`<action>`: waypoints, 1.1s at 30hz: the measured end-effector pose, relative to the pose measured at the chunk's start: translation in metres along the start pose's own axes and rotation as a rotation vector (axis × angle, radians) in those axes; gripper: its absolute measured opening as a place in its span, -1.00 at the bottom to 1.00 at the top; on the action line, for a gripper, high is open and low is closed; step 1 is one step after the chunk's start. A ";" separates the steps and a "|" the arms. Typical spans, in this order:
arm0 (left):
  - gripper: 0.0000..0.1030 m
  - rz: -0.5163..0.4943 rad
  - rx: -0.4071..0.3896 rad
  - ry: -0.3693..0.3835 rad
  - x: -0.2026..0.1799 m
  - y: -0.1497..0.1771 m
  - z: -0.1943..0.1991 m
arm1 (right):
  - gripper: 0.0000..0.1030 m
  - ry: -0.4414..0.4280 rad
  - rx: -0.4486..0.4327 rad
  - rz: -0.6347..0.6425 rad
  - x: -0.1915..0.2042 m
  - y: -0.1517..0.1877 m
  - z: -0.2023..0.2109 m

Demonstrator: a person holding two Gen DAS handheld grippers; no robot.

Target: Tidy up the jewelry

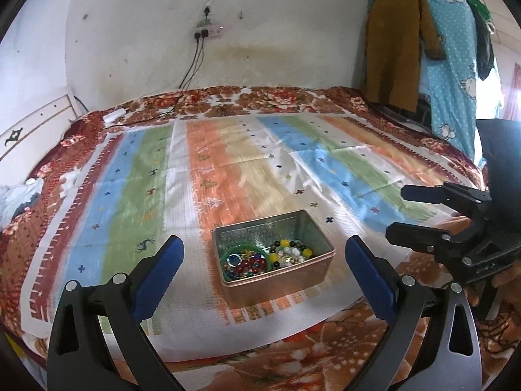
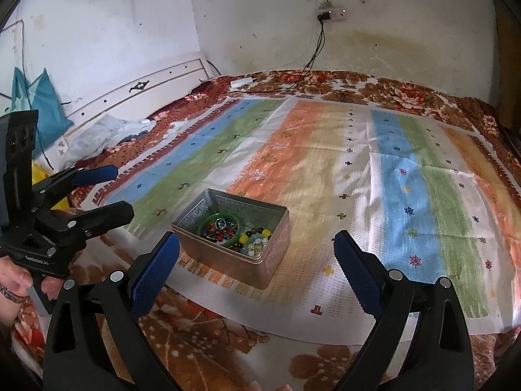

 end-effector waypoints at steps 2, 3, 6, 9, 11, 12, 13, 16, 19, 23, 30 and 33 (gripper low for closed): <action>0.89 0.001 -0.006 -0.003 0.000 -0.001 0.001 | 0.87 0.010 -0.011 0.001 -0.001 -0.001 0.002; 0.89 0.003 -0.007 -0.005 0.000 0.000 0.001 | 0.87 0.010 -0.013 0.003 0.000 -0.001 0.002; 0.89 0.010 -0.005 -0.005 0.001 0.000 0.001 | 0.87 0.012 -0.010 0.003 0.000 0.000 0.002; 0.89 0.018 -0.004 0.001 0.002 0.000 0.000 | 0.87 0.013 -0.006 0.002 -0.001 0.001 0.002; 0.89 0.024 -0.004 0.001 0.003 0.000 0.000 | 0.87 0.012 -0.003 0.001 -0.001 0.001 0.001; 0.89 0.023 -0.004 0.002 0.002 0.000 0.000 | 0.87 0.016 -0.002 0.002 -0.001 0.001 0.001; 0.89 0.022 -0.007 0.002 0.003 0.000 0.000 | 0.87 0.015 0.000 0.003 -0.001 0.001 0.001; 0.89 0.020 -0.002 -0.003 0.003 0.000 0.000 | 0.87 0.015 0.005 0.006 -0.001 0.002 -0.001; 0.89 0.022 -0.001 -0.001 0.003 0.000 0.000 | 0.87 0.012 0.006 0.004 -0.001 0.002 -0.002; 0.89 0.027 -0.001 -0.004 0.004 0.000 0.000 | 0.87 0.014 0.007 0.003 -0.001 0.003 -0.002; 0.89 0.025 -0.001 -0.007 0.005 0.001 -0.001 | 0.87 0.013 0.013 0.005 -0.002 0.005 -0.004; 0.89 0.026 -0.001 -0.005 0.004 0.001 -0.001 | 0.87 0.017 0.011 0.005 -0.002 0.005 -0.004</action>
Point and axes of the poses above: each gripper's, at about its wrist camera, not at the fingertips, and z roughly against the way its jaws point, x to its left, y to its underside, the point moved 7 cm from there along -z, roughly the way its jaws point, and after that the axes turned 4 degrees about -y, right-handed, at the moved point
